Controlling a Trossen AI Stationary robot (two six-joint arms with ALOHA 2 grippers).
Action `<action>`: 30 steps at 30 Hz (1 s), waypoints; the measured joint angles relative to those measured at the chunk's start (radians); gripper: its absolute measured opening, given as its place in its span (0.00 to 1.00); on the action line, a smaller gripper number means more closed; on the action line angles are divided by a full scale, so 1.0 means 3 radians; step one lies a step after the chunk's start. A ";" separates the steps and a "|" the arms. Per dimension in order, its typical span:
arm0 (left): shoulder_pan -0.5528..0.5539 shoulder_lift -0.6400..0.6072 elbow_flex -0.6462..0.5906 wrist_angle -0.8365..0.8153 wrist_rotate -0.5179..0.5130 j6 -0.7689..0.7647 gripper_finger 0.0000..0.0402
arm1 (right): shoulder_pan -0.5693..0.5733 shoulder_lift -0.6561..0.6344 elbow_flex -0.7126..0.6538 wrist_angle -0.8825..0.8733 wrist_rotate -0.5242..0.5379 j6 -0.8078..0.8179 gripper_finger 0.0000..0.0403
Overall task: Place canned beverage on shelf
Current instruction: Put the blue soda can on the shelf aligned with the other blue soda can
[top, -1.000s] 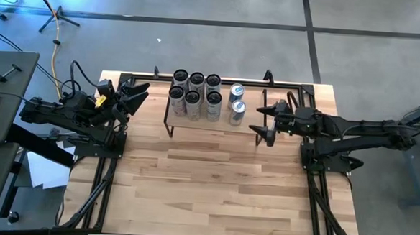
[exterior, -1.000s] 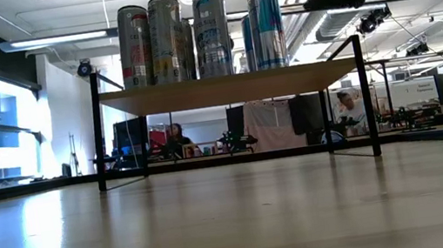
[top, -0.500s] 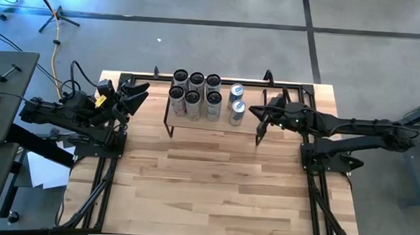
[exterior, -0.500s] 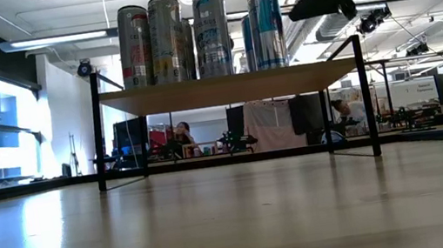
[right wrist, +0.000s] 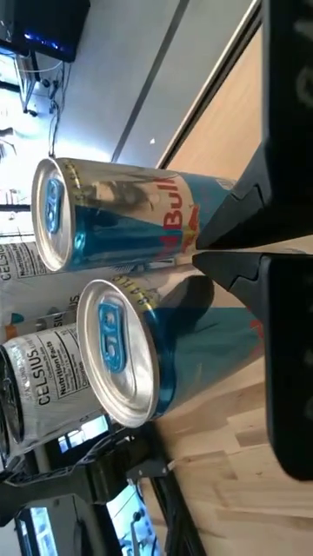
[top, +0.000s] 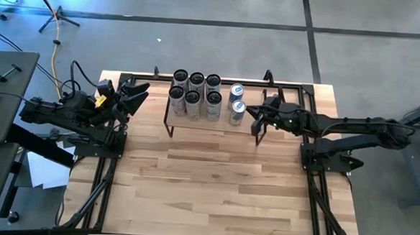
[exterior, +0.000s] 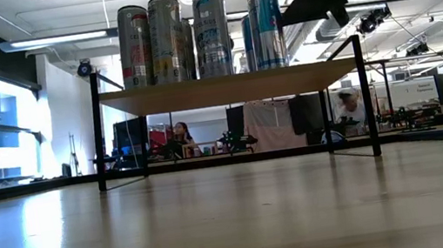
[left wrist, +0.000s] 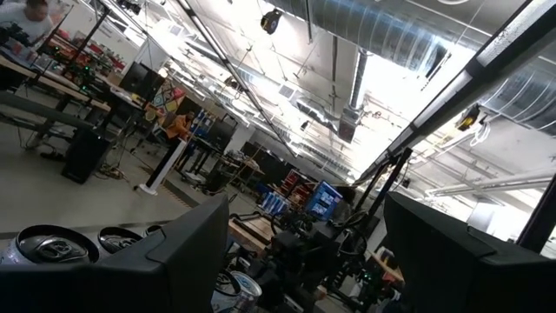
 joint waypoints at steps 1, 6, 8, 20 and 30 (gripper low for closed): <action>0.0000 0.0000 0.0000 0.0000 0.0000 0.0000 0.69 | 0.0000 0.0013 0.0000 0.0009 0.0000 0.0006 0.00; 0.0000 0.0000 0.0000 0.0000 0.0034 0.0000 0.69 | 0.0000 0.0025 0.0000 -0.0014 0.0000 0.0084 0.00; 0.0000 0.0001 0.0000 -0.0001 0.0041 -0.0001 0.69 | 0.0000 0.0024 0.0000 -0.0015 -0.0001 0.0109 0.00; 0.0000 0.0000 0.0000 -0.0001 0.0051 -0.0008 0.69 | 0.0054 0.0024 0.0000 -0.0021 -0.0207 0.0194 0.00; -0.0001 0.0000 0.0000 -0.0001 0.0051 -0.0013 0.69 | 0.0140 0.0024 0.0000 -0.0031 -0.0202 0.0226 0.00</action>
